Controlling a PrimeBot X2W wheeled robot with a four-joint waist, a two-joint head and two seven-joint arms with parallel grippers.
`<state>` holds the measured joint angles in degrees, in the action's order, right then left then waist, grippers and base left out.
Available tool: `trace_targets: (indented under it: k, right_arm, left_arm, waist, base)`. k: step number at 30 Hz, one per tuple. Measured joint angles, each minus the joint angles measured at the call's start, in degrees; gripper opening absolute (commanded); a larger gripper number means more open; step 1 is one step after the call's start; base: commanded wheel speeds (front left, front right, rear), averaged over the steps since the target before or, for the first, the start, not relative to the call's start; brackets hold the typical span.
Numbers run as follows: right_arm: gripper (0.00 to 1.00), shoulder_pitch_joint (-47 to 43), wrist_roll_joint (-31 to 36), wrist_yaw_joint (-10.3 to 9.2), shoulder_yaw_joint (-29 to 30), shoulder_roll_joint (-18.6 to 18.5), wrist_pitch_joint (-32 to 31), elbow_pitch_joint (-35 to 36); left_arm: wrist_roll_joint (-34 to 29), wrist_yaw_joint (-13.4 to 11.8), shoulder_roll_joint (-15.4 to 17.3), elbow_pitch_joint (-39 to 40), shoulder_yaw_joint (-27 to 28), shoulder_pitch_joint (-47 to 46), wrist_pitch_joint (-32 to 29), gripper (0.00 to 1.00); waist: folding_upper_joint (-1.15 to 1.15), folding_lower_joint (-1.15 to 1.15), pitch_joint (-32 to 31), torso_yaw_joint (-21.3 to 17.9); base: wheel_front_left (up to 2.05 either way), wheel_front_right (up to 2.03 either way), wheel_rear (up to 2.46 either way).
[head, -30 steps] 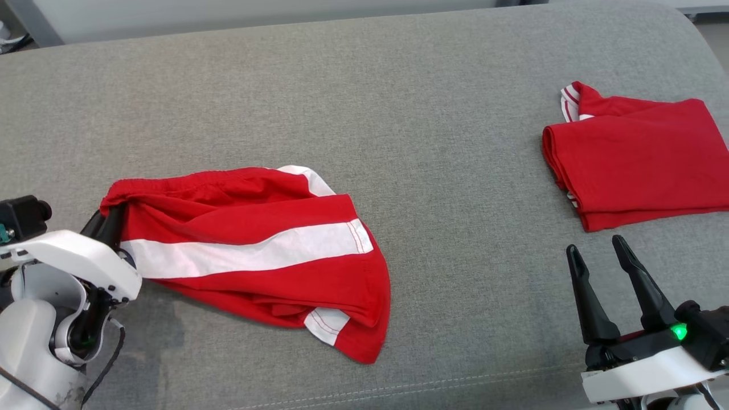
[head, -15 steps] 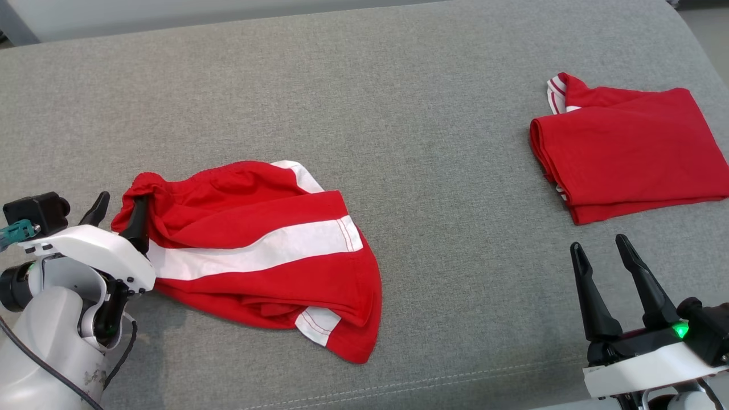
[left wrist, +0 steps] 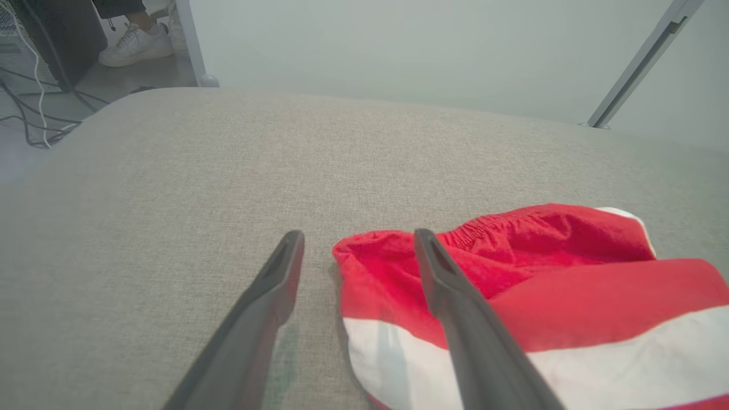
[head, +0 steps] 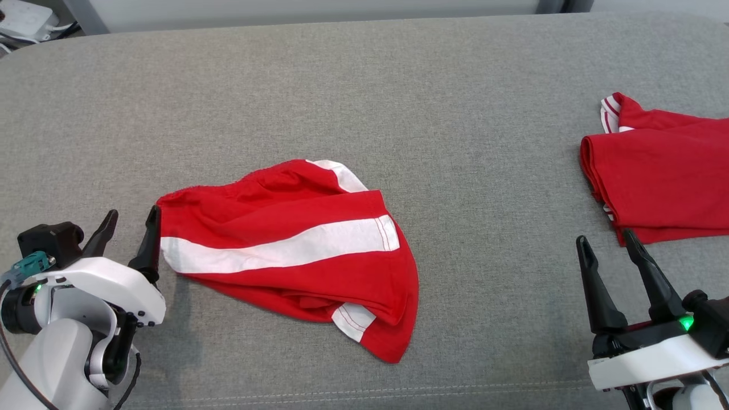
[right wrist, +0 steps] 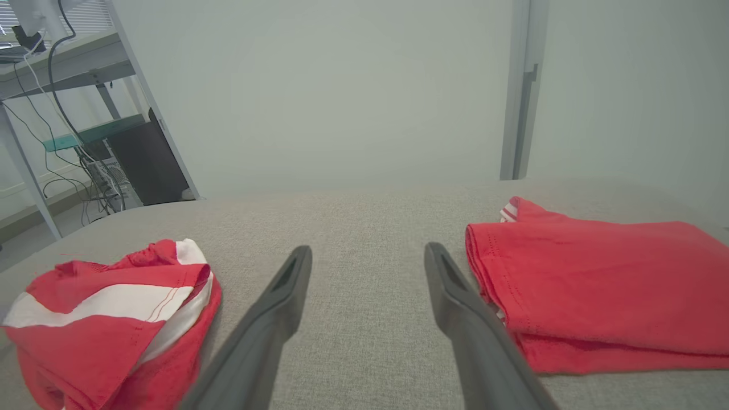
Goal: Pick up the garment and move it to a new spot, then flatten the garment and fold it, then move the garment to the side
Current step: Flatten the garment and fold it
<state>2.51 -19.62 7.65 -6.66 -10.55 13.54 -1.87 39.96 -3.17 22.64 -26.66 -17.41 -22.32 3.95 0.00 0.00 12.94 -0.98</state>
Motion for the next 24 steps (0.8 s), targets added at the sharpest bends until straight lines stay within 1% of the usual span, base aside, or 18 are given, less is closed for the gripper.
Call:
trace_targets:
  k: [3,6,11,16,19,24]
  right_arm:
    - [1.00,0.73,0.01,0.00,-0.04,-0.07,-0.18,0.20]
    - [1.00,0.70,0.09,0.00,0.23,-0.05,-0.18,0.45]
    - [1.00,0.69,0.62,0.00,0.89,-0.01,-0.45,0.73]
    - [1.00,0.63,1.75,0.00,1.31,0.46,-1.47,1.05]
    - [1.00,0.36,2.11,0.00,1.02,0.76,-2.24,1.34]
    - [1.00,-1.53,2.47,0.00,0.94,1.35,-3.65,1.72]
  left_arm:
    - [0.78,-0.47,0.59,3.03,0.12,1.81,-1.01,1.00]
    - [0.76,-2.08,0.74,6.59,0.23,3.71,-0.90,1.00]
    - [-1.16,-6.90,2.26,14.48,1.64,8.59,1.33,1.00]
    - [-2.72,-11.70,2.94,23.13,3.04,15.24,3.37,1.00]
    - [-3.58,-13.77,3.92,27.13,3.61,19.13,3.82,1.00]
    - [-4.10,-15.39,4.22,31.79,3.75,25.17,3.97,1.00]
  waist:
    - [0.00,0.00,-0.31,0.60]
    - [0.00,0.00,-0.63,0.77]
    - [0.00,0.00,-1.69,0.89]
    - [0.00,0.00,-3.22,1.54]
    - [0.00,0.00,-4.32,2.03]
    - [0.00,0.00,-6.58,2.82]
  base:
    - [0.00,0.00,0.00]
    - [0.00,0.00,0.00]
    - [0.00,0.00,0.00]
    - [0.00,0.00,0.00]
    - [0.00,0.00,0.00]
    - [0.00,0.00,0.00]
